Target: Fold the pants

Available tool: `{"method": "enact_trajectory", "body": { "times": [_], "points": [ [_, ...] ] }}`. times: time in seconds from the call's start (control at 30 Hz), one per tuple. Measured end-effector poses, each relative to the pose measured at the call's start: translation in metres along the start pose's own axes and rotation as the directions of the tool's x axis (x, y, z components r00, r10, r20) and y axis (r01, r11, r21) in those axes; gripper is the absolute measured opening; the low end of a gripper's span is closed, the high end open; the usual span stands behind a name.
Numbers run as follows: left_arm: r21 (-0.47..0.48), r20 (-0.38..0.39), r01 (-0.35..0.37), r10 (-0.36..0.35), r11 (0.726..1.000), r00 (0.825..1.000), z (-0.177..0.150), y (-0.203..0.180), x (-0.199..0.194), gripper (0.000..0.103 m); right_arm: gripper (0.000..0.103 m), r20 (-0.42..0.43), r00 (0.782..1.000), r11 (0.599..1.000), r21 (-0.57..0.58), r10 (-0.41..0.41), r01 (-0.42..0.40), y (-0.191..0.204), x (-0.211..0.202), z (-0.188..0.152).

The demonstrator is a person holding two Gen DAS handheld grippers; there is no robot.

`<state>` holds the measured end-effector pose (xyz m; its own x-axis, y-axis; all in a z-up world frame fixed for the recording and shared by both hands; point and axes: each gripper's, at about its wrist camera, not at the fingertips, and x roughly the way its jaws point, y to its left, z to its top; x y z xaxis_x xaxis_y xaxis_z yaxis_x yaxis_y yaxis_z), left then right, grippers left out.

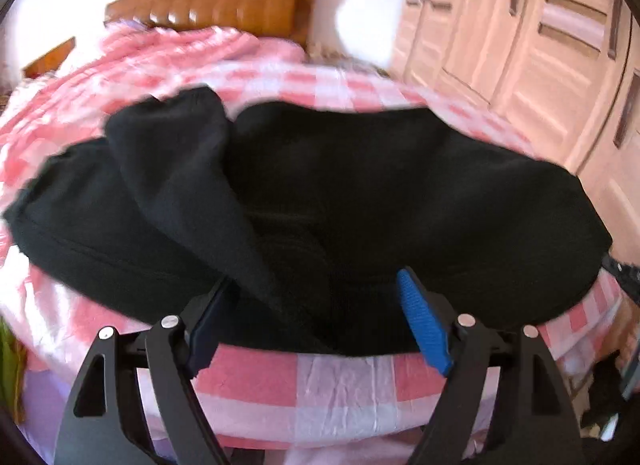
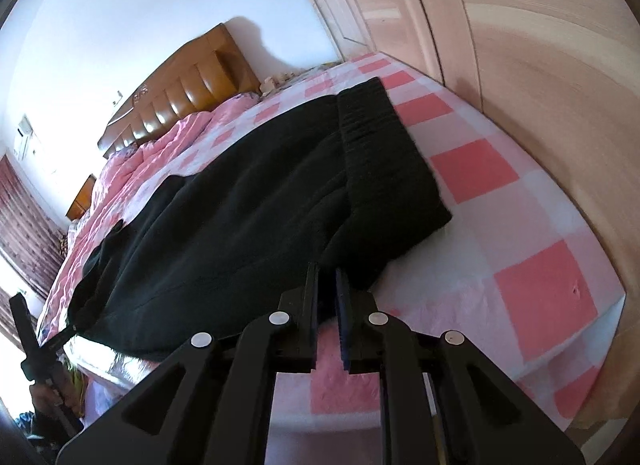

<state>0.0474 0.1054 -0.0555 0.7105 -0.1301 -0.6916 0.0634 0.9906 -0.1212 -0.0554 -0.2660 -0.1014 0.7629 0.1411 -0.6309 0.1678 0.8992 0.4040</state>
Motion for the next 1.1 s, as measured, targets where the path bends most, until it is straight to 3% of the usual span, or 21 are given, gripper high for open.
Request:
{"method": "enact_trajectory", "body": {
  "times": [0.1,0.2,0.33,0.4,0.47,0.5,0.53,0.57,0.6,0.7,0.83,0.93,1.1],
  "points": [
    [0.001,0.067,-0.027,0.027,1.0,0.997,-0.001,-0.004,-0.016,0.08,0.013,-0.013,0.999,0.999,-0.004,0.038,-0.038,0.007,-0.004,-0.008],
    [0.09,0.112,-0.031,0.021,0.995,0.994,-0.001,-0.023,-0.027,0.084,0.013,-0.021,0.999,0.999,-0.007,0.045,-0.045,0.012,-0.004,-0.015],
    [0.24,0.084,0.048,-0.07,0.97,0.994,-0.002,-0.06,-0.021,0.093,0.013,-0.037,0.998,0.997,-0.05,0.06,-0.062,0.026,-0.002,-0.018],
    [0.337,0.037,0.094,-0.113,0.937,0.993,-0.004,-0.087,-0.005,0.096,0.014,-0.055,0.996,0.995,-0.068,0.071,-0.075,0.033,0.003,-0.02],
    [0.4,0.017,0.094,-0.109,0.912,0.994,-0.008,-0.105,0.008,0.096,0.017,-0.071,0.994,0.994,-0.059,0.088,-0.092,0.035,0.01,-0.022],
    [0.431,0.002,0.103,-0.116,0.896,0.993,-0.01,-0.115,0.014,0.096,0.031,-0.084,0.993,0.995,-0.051,0.087,-0.091,0.034,0.015,-0.023],
    [0.465,-0.023,0.144,-0.15,0.874,0.988,-0.011,-0.127,0.02,0.096,0.056,-0.097,0.989,0.993,-0.042,0.11,-0.114,0.034,0.02,-0.026],
    [0.485,-0.031,0.163,-0.17,0.859,0.985,-0.013,-0.134,0.023,0.096,0.073,-0.086,0.983,0.985,-0.042,0.161,-0.165,0.035,0.019,-0.027],
    [0.514,-0.039,0.18,-0.187,0.839,0.982,-0.015,-0.144,0.026,0.096,0.099,-0.087,0.975,0.976,-0.045,0.206,-0.211,0.038,0.018,-0.028],
    [0.568,-0.015,0.163,-0.189,0.806,0.982,-0.018,-0.163,0.028,0.096,0.098,-0.03,0.986,0.982,-0.086,0.166,-0.168,0.051,0.009,-0.029],
    [0.551,-0.002,0.181,-0.216,0.815,0.976,-0.012,-0.165,0.027,0.096,0.096,-0.032,0.981,0.975,-0.102,0.193,-0.196,0.06,0.007,-0.028],
    [0.553,-0.036,0.192,-0.207,0.811,0.978,-0.009,-0.163,0.035,0.096,0.074,-0.095,0.972,0.972,-0.073,0.215,-0.222,0.06,0.021,-0.031],
    [0.555,-0.099,0.269,-0.259,0.787,0.961,-0.016,-0.161,0.039,0.091,0.071,-0.133,0.969,0.973,-0.064,0.21,-0.22,0.067,0.027,-0.032]
  ]
}}
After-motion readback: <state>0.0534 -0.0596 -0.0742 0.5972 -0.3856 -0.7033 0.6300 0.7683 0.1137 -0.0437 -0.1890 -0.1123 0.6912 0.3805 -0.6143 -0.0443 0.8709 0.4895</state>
